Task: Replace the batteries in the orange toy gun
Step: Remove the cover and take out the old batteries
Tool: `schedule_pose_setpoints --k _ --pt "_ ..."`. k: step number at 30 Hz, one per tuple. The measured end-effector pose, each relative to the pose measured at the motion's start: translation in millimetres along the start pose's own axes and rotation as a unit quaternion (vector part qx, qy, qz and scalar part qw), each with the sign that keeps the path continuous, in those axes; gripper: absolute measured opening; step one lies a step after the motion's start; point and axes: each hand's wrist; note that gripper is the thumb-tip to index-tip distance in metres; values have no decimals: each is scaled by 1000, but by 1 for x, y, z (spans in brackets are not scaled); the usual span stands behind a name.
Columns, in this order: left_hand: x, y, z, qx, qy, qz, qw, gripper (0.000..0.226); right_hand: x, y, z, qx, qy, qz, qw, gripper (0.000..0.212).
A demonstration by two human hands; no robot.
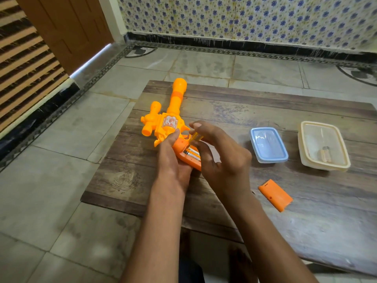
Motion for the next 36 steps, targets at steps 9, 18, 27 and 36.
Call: schedule_pose_setpoints --k 9,18,27,36 --pt "4 -4 5 11 -22 5 1000 34 -14 24 6 57 86 36 994 28" --pt "8 10 -8 -31 -46 37 998 48 -33 76 10 157 149 84 973 36" --pt "12 15 -8 -15 -10 40 999 39 -55 93 29 217 91 118 965 23" --pt "7 10 -5 -34 -34 30 998 44 -40 87 15 122 202 153 960 51"
Point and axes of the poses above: each hand's wrist, its own y-axis towards the middle knuckle, its own z-axis out of the palm, x = y × z, and after that the axes turned 15 degrees about x, right-handed
